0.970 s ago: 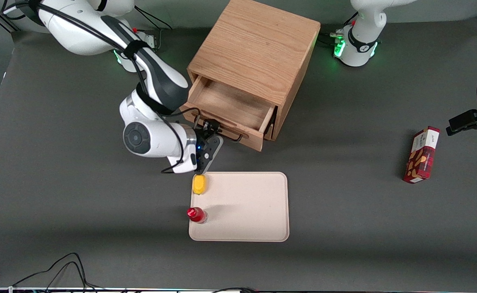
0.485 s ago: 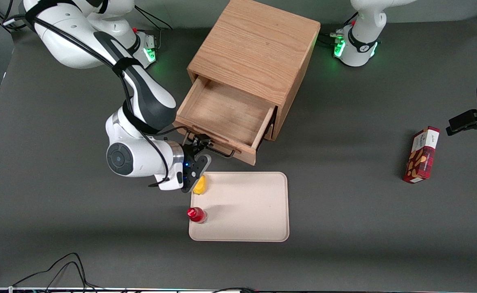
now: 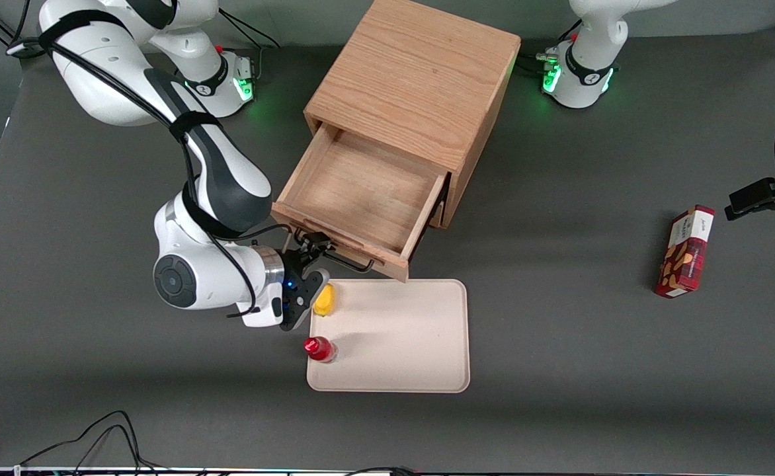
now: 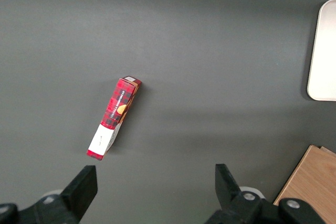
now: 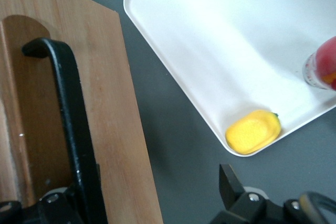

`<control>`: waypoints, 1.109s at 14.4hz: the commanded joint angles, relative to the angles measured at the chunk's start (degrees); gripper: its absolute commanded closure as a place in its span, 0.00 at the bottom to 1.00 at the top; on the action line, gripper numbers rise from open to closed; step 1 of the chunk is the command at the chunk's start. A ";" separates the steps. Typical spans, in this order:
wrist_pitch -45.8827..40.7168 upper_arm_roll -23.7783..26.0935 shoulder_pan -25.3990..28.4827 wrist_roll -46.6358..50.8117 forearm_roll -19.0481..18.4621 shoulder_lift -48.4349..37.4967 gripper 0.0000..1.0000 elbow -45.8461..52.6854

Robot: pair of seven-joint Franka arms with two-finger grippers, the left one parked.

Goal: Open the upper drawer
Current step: 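Pull the upper drawer outward by its handle with the right gripper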

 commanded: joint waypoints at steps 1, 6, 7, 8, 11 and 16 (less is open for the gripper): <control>-1.75 -0.60 0.50 -0.97 -0.93 2.19 0.00 4.45; -1.93 -0.60 0.59 -0.88 -1.02 4.74 0.00 8.84; -3.23 -0.68 0.67 -0.88 -1.02 5.10 0.00 10.07; -4.38 -0.69 0.67 -0.88 -1.02 5.80 0.00 11.56; -6.15 -0.77 0.67 -0.88 -1.20 6.33 0.00 13.77; -9.39 -0.51 0.50 -0.36 -1.02 1.26 0.00 14.30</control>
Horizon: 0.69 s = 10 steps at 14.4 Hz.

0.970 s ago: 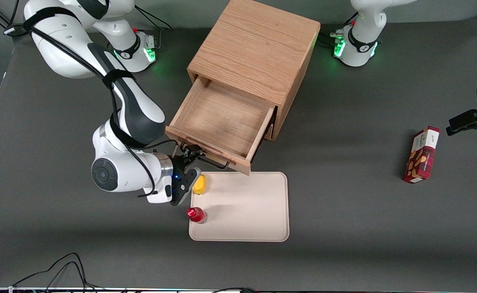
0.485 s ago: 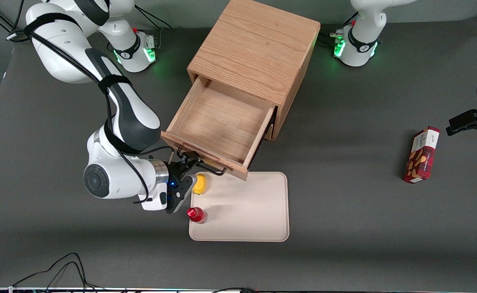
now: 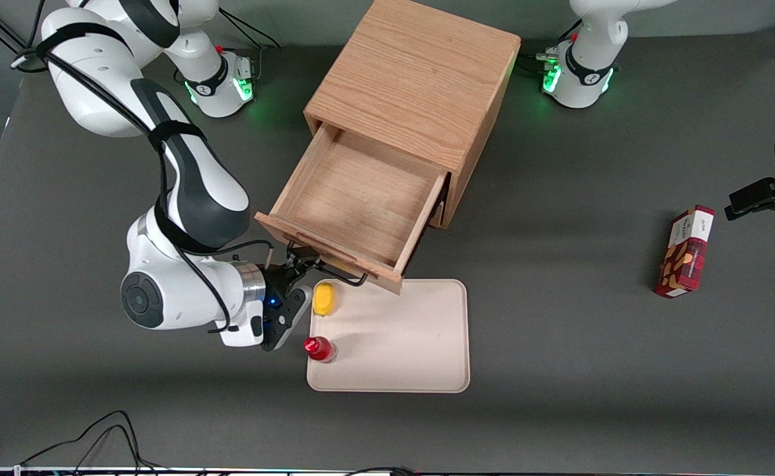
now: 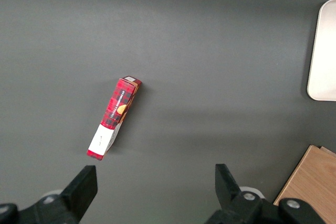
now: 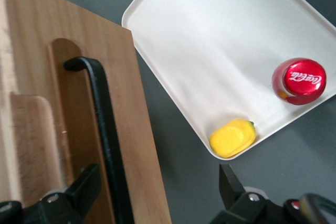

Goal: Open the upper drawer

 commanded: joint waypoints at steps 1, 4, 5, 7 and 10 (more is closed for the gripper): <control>-3.04 -0.15 0.46 -0.03 -1.13 -6.76 0.00 1.94; -7.32 -0.07 0.73 1.02 -8.24 -16.52 0.00 0.79; -10.83 -0.50 0.73 3.38 -8.95 -20.12 0.00 0.53; -13.84 -3.83 0.73 10.31 -10.01 -26.72 0.00 -0.44; -19.12 -8.75 0.64 18.92 -10.80 -35.25 0.00 -0.96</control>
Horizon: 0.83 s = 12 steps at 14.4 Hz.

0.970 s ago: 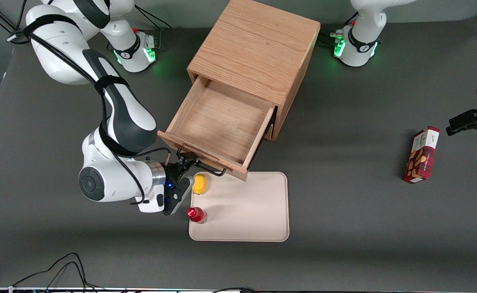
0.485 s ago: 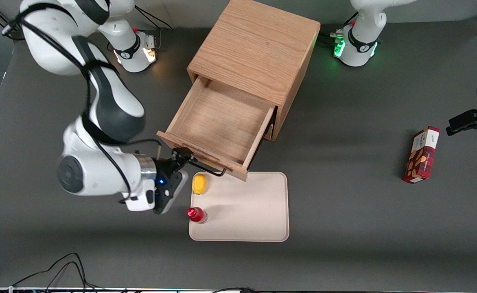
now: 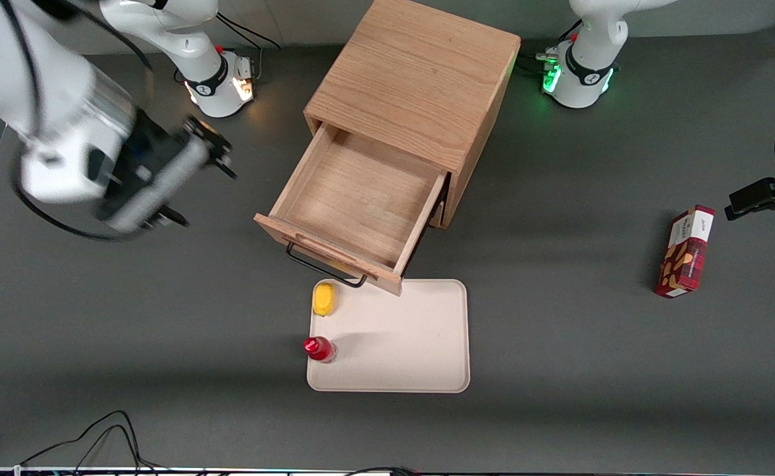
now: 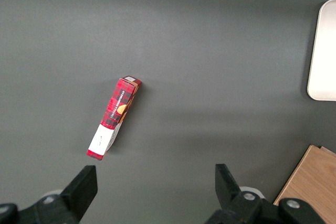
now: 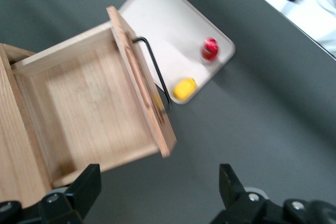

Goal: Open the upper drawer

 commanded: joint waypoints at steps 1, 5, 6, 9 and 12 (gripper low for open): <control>-1.29 -5.13 0.08 12.22 -1.65 -9.26 0.00 -5.74; -10.07 -11.81 -0.28 20.43 -1.04 -20.16 0.00 -19.07; -9.90 -13.83 -0.28 21.76 -1.04 -22.88 0.00 -24.86; -1.41 -16.75 -0.28 27.90 -0.86 -34.47 0.00 -45.24; 7.75 -17.01 -1.15 28.80 -1.12 -44.25 0.00 -59.26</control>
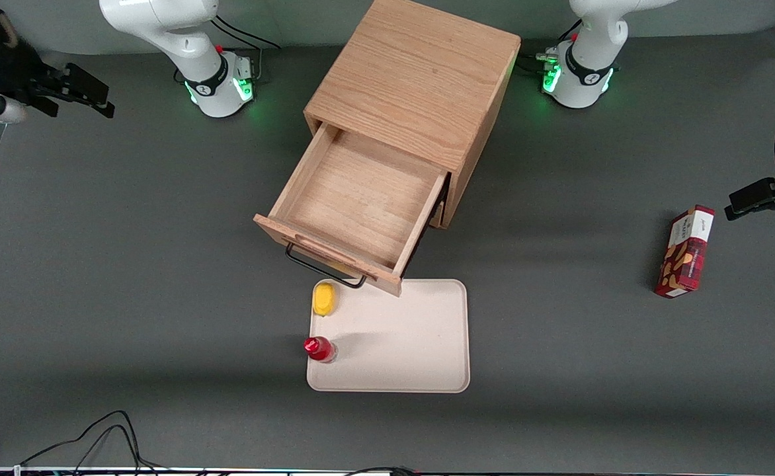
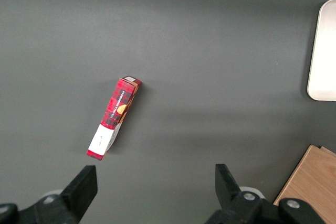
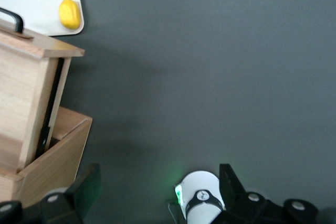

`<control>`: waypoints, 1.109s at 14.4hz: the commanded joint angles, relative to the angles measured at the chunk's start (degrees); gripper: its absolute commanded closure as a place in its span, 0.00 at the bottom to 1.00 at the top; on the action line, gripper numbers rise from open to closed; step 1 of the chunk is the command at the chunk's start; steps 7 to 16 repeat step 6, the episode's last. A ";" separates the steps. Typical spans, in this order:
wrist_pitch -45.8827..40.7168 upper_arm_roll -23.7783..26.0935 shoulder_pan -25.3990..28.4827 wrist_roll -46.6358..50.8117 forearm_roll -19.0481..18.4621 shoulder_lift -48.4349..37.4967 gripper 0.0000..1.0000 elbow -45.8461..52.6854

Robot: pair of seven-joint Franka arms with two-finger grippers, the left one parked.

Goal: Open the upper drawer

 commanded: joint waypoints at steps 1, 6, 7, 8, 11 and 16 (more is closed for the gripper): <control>6.34 0.03 -0.31 2.35 -1.24 -10.07 0.00 -12.44; 3.72 -2.78 -0.31 2.00 -1.42 -2.87 0.00 -2.09; 3.72 -2.78 -0.31 2.00 -1.42 -2.87 0.00 -2.09; 3.72 -2.78 -0.31 2.00 -1.42 -2.87 0.00 -2.09; 3.72 -2.78 -0.31 2.00 -1.42 -2.87 0.00 -2.09; 3.72 -2.78 -0.31 2.00 -1.42 -2.87 0.00 -2.09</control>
